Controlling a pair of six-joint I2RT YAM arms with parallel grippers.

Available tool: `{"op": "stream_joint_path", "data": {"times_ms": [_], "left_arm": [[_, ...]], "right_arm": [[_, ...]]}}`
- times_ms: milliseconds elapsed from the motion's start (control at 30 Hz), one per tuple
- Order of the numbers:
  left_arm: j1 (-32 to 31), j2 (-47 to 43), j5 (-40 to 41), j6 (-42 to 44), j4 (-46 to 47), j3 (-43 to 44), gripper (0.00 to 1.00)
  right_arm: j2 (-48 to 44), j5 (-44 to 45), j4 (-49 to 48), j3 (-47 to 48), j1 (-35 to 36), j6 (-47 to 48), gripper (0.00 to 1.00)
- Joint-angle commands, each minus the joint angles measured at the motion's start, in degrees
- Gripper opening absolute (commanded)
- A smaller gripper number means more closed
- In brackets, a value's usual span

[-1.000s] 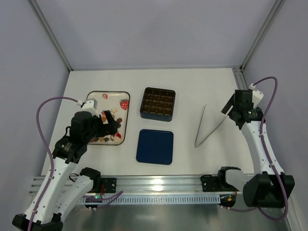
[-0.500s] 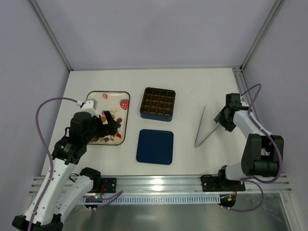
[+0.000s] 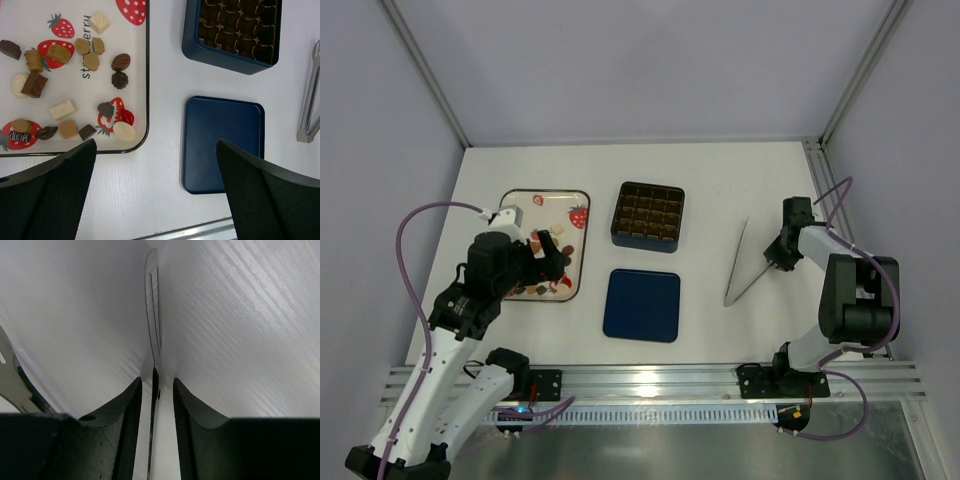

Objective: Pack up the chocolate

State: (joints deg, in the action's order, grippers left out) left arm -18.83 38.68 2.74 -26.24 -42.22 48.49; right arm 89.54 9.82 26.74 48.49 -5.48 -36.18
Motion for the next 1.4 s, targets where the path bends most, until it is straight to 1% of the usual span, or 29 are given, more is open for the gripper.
{"op": "stream_joint_path", "data": {"times_ms": [0,33,100,133,167,267,367,400,433,467,500,533,567,600,633,667,700,767,800,833,867,900,933,1033,1100,1133,1267,1367], "left_arm": [[0.2,0.78,-0.2,1.45,1.61,1.17,1.0],[0.28,1.48,-0.8,1.28,1.35,1.34,1.0],[0.28,2.19,-2.47,1.02,1.08,1.87,1.0],[0.28,2.54,-3.0,0.58,1.26,1.96,1.0],[0.28,2.46,-6.31,-0.03,1.52,2.05,1.0],[0.2,2.37,-11.16,-2.41,3.98,2.13,1.0],[0.28,3.68,-18.63,-5.39,7.14,2.92,1.0],[0.2,4.04,-22.31,-6.27,8.11,3.19,1.0],[0.28,4.3,-24.08,-8.46,9.51,3.36,1.0],[0.28,5.09,-25.93,-9.61,12.48,3.28,1.0],[0.28,5.62,-30.38,-10.84,14.86,3.1,1.0],[0.28,6.49,-32.43,-13.81,16.97,2.49,1.0],[0.28,7.28,-34.54,-15.4,21.86,2.14,1.0],[0.2,9.03,-36.13,-17.25,24.26,1.79,1.0],[0.28,9.83,-38.93,-20.14,26.46,0.91,1.0],[0.28,10.54,-40.08,-21.91,29.09,0.47,1.0],[0.28,11.85,-41.14,-23.4,33.82,-0.06,1.0],[0.28,12.91,-43.43,-27.96,39.2,-1.37,1.0],[0.28,13.44,-44.39,-29.38,44.62,-1.64,1.0],[0.2,14.92,-45.97,-30.79,46.94,-1.82,1.0],[0.28,15.55,-46.59,-33.24,49.22,-2.17,1.0],[0.28,16.16,-47.12,-34.65,54.12,-2.35,1.0],[0.2,17.3,-47.65,-35.8,56.08,-2.61,1.0],[0.11,19.15,-48.09,-38.09,61.09,-2.7,1.0],[0.02,20.03,-48.62,-39.93,62.95,-2.61,1.0],[-0.15,20.56,-48.8,-40.64,65.31,-2.61,1.0],[-1.56,22.58,-49.06,-42.05,67.79,-1.82,1.0],[-1.82,23.11,-49.32,-43.63,70.24,-1.99,1.0]], "right_arm": [[1.52,-0.51,-3.36,0.29,0.2,0.06,0.33],[2.3,-0.94,-3.62,0.46,0.2,0.32,0.24],[2.66,-2.0,-3.72,0.82,0.2,0.94,0.15],[2.23,-2.44,-3.8,1.17,0.2,1.81,0.06],[1.7,-3.22,-3.63,1.26,0.2,2.25,0.04],[-2.42,-5.68,-3.8,1.78,0.2,3.75,0.04],[-6.72,-14.37,-4.32,2.84,0.29,4.28,0.04],[-7.96,-18.48,-4.59,3.01,0.46,3.93,0.04],[-9.37,-20.87,-5.03,3.01,0.73,3.75,0.04],[-11.82,-22.9,-6.16,3.01,1.43,2.45,0.04],[-13.49,-25.01,-7.13,2.84,1.95,1.56,0.04],[-14.73,-29.03,-9.75,2.4,2.66,0.16,0.04],[-15.96,-30.73,-11.26,2.23,3.36,-1.16,0.04],[-18.32,-32.66,-13.19,2.14,5.28,-4.3,0.04],[-19.13,-35.11,-16.6,2.22,5.47,-5.9,0.04],[-19.92,-36.09,-18.2,2.48,7.74,-7.39,0.04],[-21.23,-36.63,-19.96,3.01,10.11,-10.8,0.04],[-22.12,-37.42,-25.06,3.63,12.06,-14.33,0.04],[-22.39,-37.6,-26.38,3.98,13.02,-17.83,0.04],[-22.39,-37.6,-31.26,4.5,15.21,-20.04,0.04],[-22.3,-36.99,-32.97,5.03,16.45,-21.63,0.04],[-21.95,-36.55,-34.46,5.56,17.51,-23.13,0.04],[-21.34,-36.11,-37.0,6.61,19.6,-26.1,0.04],[-19.93,-34.18,-41.93,8.02,23.12,-30.77,0.04],[-19.49,-31.64,-42.91,8.64,24.8,-32.01,0.04],[-19.14,-30.75,-44.48,9.07,25.68,-33.06,0.04],[-16.34,-27.93,-48.53,10.13,30.16,-35.7,0.04],[-14.66,-26.35,-50.56,11.36,31.84,-36.85,0.04]]}}
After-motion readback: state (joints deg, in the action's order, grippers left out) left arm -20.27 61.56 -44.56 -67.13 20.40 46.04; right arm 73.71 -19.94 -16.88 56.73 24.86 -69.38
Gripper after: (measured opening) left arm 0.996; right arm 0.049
